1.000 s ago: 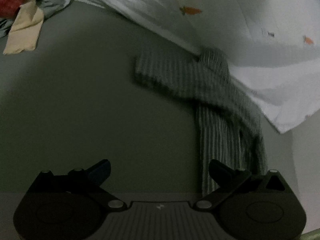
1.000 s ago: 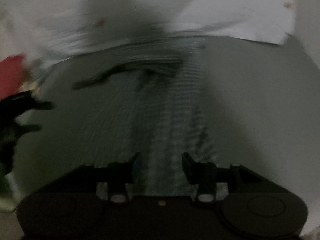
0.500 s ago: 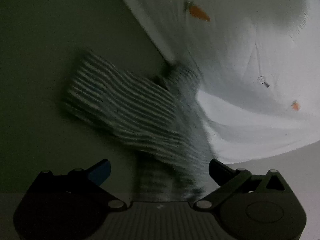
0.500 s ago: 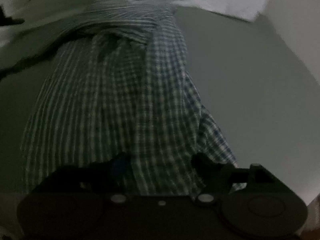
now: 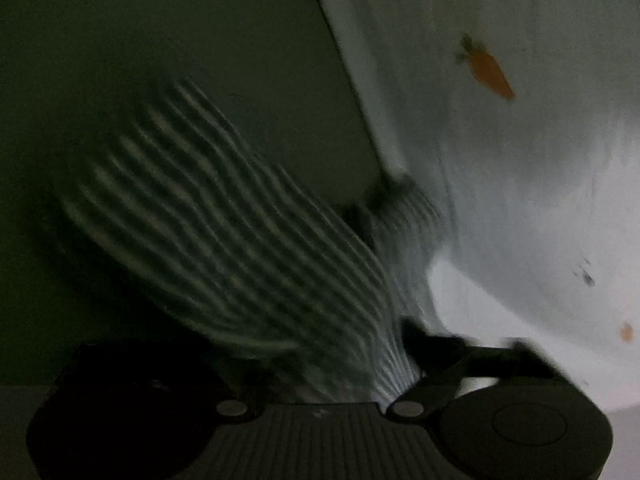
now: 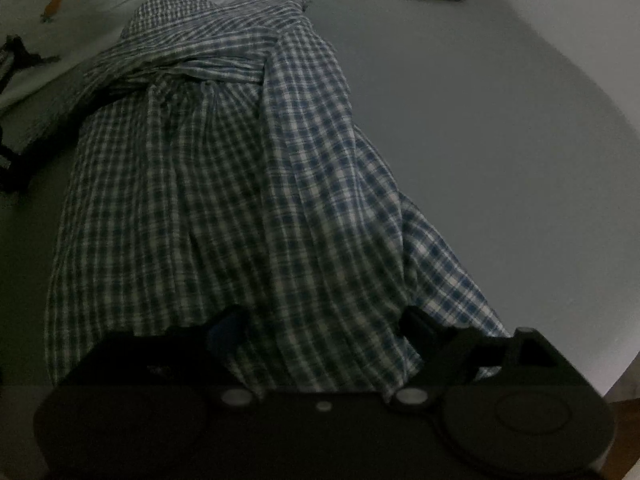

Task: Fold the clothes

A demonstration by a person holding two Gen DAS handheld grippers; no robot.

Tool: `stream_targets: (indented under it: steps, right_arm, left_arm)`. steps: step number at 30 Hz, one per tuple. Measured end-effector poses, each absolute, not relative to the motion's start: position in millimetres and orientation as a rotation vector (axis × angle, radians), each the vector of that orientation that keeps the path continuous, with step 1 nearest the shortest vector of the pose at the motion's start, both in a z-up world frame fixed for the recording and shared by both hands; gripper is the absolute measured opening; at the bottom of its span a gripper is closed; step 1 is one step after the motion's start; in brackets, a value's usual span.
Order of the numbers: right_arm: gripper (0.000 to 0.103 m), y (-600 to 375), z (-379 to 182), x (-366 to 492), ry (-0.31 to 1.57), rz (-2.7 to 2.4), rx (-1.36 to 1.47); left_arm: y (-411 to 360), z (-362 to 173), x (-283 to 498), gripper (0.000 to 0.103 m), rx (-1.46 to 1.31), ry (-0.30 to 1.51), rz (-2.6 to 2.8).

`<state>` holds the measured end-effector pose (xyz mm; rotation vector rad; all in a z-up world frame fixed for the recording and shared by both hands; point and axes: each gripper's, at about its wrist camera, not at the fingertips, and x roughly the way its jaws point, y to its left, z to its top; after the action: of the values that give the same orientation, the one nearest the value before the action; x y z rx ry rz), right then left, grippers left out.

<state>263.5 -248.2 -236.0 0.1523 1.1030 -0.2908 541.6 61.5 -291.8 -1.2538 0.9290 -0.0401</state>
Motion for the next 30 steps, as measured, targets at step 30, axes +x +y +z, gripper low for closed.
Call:
stream_targets:
  steps: [30]
  right_arm:
    - [0.095,-285,-236,249,1.146,-0.287,0.2]
  left_arm:
    - [29,-159,510,0.003,-0.261,0.539,-0.026]
